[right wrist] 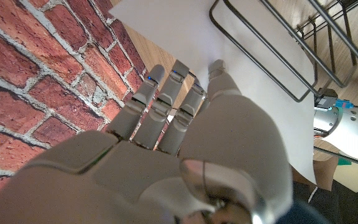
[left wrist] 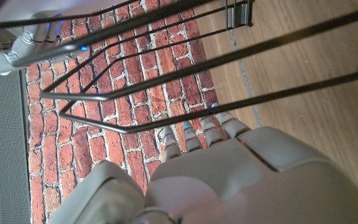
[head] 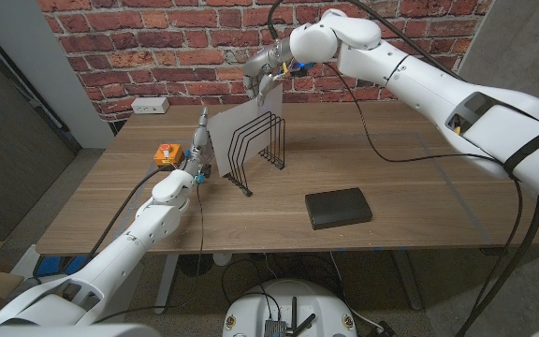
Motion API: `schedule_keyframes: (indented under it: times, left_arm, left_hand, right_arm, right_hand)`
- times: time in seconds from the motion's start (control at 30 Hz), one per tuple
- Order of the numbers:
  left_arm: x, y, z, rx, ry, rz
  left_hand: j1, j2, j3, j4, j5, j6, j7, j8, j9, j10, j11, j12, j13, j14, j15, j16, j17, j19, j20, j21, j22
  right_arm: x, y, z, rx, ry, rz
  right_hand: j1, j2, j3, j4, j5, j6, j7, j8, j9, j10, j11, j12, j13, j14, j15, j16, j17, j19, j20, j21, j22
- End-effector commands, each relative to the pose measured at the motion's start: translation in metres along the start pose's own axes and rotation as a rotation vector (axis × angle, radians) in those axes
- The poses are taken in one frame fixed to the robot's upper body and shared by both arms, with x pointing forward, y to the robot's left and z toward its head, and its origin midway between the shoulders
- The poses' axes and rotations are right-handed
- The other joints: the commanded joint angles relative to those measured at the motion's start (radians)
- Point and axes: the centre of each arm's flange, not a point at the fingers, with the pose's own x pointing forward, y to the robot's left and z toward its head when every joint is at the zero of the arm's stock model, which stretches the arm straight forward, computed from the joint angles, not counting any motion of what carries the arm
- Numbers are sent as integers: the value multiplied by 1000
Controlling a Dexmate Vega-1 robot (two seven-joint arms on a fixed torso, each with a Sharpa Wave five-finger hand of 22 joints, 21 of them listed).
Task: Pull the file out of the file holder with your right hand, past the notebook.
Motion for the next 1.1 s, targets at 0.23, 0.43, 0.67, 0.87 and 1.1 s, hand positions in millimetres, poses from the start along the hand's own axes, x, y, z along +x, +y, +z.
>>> schedule_keyframes:
  times: [0.23, 0.43, 0.67, 0.87, 1.1]
  left_arm:
    - [0, 0, 0, 0, 0, -1]
    - [0, -1, -1, 0, 0, -1]
    - [0, 0, 0, 0, 0, -1]
    - [0, 0, 0, 0, 0, -1]
    - [0, -1, -1, 0, 0, -1]
  left_hand:
    - [0, 7, 2, 3, 6, 0, -9, 6, 5, 1, -7, 7, 5, 7, 0, 6, 2, 6, 2, 7, 5]
    - [0, 7, 2, 3, 6, 0, -9, 6, 5, 1, -8, 6, 5, 7, -2, 6, 2, 6, 2, 7, 5]
    - [0, 7, 2, 3, 6, 0, -9, 6, 5, 1, -5, 7, 5, 7, -2, 6, 2, 7, 1, 7, 5]
    - [0, 7, 2, 3, 6, 0, -9, 6, 5, 3, -6, 7, 5, 8, -2, 6, 2, 6, 2, 7, 5]
    - [0, 7, 2, 3, 6, 0, -9, 6, 5, 3, -7, 7, 5, 7, -1, 6, 2, 6, 1, 7, 5]
  right_arm:
    - [-17, -10, -11, 62, -17, -32]
    - [-22, -11, -12, 71, -10, -48]
    - [-29, -11, -14, 84, 2, -66]
    - [-36, -10, -17, 104, 12, -86]
    - [-44, -11, -19, 115, 28, -108]
  right_hand:
    - [-5, 4, 16, 3, -1, 18, -1, -17, 4, 11, 3, 2, 7, 7, -54, -10, 14, 11, -133, 9, 3]
    - [-5, 4, 19, 2, -1, 19, -1, -21, 4, 10, 3, -1, 6, 8, -54, -11, 18, 12, -133, 11, 3]
    - [-7, 2, 22, 0, -1, 23, -1, -28, 5, 11, 2, -2, 7, 6, -53, -14, 25, 12, -134, 14, 4]
    - [-9, 2, 25, 1, -1, 26, -2, -35, 5, 11, 2, -2, 8, 6, -54, -15, 32, 12, -134, 16, 4]
    - [-10, 0, 27, 0, -2, 29, -2, -41, 6, 11, 2, -3, 9, 6, -54, -16, 38, 13, -134, 20, 4]
